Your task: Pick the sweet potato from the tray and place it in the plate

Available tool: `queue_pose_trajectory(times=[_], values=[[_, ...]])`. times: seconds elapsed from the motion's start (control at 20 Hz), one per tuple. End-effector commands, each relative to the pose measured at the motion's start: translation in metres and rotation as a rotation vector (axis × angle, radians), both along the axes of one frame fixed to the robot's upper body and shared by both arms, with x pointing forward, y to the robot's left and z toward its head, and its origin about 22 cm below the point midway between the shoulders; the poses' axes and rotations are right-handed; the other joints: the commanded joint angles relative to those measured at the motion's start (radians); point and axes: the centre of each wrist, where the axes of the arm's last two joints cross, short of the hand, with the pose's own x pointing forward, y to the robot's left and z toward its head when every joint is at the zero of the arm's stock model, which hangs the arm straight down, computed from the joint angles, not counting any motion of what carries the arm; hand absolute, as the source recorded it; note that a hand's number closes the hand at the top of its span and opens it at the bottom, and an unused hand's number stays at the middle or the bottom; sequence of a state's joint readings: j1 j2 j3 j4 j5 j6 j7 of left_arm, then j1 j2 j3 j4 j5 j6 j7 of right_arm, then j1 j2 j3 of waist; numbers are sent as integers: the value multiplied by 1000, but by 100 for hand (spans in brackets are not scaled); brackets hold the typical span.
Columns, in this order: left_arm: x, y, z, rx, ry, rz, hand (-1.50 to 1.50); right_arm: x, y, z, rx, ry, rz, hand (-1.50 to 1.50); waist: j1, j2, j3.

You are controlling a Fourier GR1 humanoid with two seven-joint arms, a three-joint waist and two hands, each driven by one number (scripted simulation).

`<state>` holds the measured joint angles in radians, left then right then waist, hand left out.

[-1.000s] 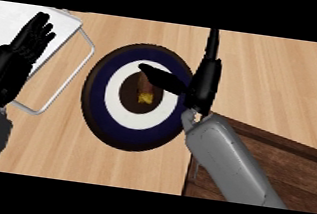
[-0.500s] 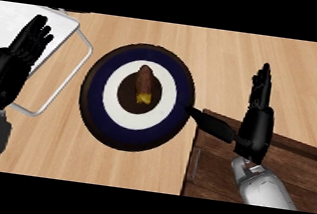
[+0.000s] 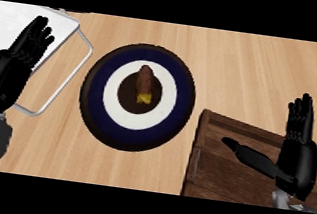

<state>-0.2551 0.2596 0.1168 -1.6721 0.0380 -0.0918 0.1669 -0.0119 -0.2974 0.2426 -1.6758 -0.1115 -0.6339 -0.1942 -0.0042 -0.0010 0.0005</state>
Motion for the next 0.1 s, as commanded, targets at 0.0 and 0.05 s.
queue_pose_trajectory(times=[0.0,0.05], values=[[-6,1,-11,-2,-14,3,0,-36,-14,-7,-28,-17,-18,-150,-3,0,0],[6,-5,-8,11,-9,-4,0,-32,5,-13,-64,-7,-44,-150,-2,0,-1]])
